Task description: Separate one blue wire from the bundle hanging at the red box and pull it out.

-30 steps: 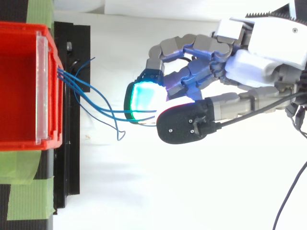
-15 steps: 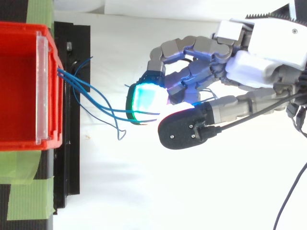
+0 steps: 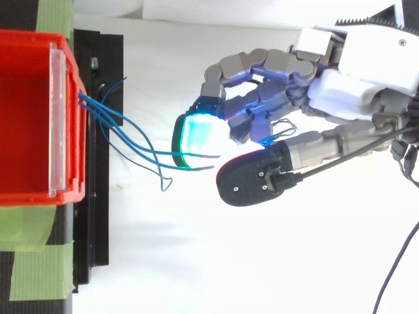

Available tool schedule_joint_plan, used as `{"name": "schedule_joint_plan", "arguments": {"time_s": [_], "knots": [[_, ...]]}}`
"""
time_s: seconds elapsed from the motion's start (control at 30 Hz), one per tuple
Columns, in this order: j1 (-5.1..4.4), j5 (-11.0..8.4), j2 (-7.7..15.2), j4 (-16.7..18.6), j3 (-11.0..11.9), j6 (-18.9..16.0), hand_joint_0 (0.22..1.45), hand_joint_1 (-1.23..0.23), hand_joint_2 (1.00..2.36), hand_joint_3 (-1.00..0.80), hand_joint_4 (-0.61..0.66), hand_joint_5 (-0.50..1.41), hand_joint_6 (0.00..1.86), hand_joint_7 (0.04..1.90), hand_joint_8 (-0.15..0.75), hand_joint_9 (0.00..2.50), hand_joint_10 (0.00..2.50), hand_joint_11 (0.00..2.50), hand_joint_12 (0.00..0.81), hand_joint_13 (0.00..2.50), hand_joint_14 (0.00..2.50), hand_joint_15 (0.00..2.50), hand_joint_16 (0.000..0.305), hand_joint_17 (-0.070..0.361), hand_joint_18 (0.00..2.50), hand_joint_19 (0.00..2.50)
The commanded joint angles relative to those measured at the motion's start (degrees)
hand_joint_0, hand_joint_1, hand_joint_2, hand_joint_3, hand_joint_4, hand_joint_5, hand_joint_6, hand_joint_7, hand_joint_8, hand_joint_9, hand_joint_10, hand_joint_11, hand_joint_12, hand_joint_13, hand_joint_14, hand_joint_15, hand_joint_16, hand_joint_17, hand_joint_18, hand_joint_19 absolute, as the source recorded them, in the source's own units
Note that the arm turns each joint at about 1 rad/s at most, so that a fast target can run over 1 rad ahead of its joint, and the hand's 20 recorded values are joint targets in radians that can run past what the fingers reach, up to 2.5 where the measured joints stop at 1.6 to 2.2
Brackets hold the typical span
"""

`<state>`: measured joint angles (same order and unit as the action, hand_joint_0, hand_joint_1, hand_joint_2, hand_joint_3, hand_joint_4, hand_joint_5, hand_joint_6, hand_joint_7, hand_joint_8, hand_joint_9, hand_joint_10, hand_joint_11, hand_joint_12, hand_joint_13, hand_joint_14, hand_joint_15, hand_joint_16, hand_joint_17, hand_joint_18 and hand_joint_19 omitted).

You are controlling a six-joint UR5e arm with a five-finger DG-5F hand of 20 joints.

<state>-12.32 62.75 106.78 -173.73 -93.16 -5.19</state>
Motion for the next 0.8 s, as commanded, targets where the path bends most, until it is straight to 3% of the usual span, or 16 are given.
{"name": "schedule_joint_plan", "arguments": {"time_s": [0.0,0.3,0.5,0.63,0.77], "knots": [[0.02,0.00,0.00,0.06,0.00,0.00,0.75,-0.92,1.02,-0.26,0.15,-0.24,0.88,1.17,0.287,0.52,0.01,1.55,0.356,0.68,1.17,1.45,0.040,0.090,0.51,0.64],[0.02,0.00,0.00,0.06,0.00,0.09,0.75,-0.92,1.02,-0.25,0.15,-0.25,0.87,1.16,0.273,0.49,0.01,1.56,0.349,0.64,1.21,1.44,0.039,0.087,0.48,0.63],[-0.07,0.00,0.00,0.15,0.00,0.09,0.61,-0.82,1.01,-0.37,0.17,-0.25,0.85,1.18,0.284,0.49,0.01,1.57,0.352,0.61,1.27,1.45,0.041,0.091,0.47,0.70],[0.02,0.00,0.00,0.15,0.00,0.09,0.58,-0.79,1.00,-0.50,0.18,-0.25,0.84,1.18,0.290,0.49,0.01,1.57,0.363,0.60,1.29,1.44,0.042,0.094,0.47,0.71],[-0.07,0.00,0.00,0.15,0.00,0.09,0.55,-0.77,1.00,-0.50,0.19,-0.25,0.84,1.16,0.301,0.49,0.01,1.58,0.371,0.59,1.32,1.41,0.044,0.098,0.47,0.72]]}}
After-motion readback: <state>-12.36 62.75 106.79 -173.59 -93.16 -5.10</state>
